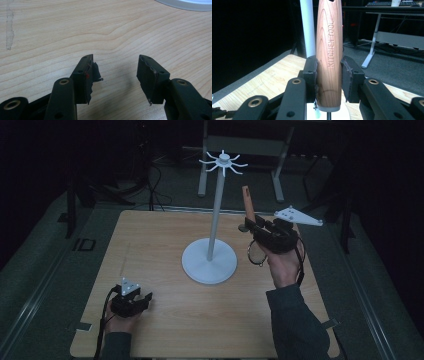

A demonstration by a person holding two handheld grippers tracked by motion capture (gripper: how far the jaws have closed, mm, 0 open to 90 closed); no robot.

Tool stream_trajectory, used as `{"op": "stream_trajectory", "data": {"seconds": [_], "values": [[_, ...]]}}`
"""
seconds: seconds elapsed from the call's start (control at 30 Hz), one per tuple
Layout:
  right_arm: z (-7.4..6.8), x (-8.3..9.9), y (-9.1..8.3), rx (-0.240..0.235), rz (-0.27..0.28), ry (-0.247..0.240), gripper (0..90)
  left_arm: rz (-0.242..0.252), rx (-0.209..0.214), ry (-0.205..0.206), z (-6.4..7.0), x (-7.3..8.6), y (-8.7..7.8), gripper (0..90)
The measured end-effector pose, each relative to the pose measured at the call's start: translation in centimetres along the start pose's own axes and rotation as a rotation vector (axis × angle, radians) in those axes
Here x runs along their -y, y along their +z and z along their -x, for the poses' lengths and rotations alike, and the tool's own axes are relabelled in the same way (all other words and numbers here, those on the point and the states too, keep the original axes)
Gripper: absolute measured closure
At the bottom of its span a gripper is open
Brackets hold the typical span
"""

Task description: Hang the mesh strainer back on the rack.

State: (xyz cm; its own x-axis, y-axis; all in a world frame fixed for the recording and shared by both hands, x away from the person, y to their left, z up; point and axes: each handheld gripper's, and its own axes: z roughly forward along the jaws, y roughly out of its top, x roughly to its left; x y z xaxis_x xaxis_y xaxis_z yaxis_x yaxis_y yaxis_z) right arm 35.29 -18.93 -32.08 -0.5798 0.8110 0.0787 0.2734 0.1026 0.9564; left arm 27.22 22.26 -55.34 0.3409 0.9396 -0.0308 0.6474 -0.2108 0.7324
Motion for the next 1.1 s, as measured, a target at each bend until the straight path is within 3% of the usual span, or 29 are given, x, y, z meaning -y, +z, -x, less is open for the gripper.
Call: {"op": "stream_trajectory", "data": {"seconds": [0.73,1.1], "values": [[-0.2,-1.7,-0.1,-0.001,0.041,-0.005,67.8,0.0,0.001,-0.001,0.1,0.0,0.1,47.9],[-1.0,-2.8,-0.7,-0.018,0.086,-0.016,67.8,-0.002,0.001,0.002,0.1,0.0,0.1,47.8]]}}
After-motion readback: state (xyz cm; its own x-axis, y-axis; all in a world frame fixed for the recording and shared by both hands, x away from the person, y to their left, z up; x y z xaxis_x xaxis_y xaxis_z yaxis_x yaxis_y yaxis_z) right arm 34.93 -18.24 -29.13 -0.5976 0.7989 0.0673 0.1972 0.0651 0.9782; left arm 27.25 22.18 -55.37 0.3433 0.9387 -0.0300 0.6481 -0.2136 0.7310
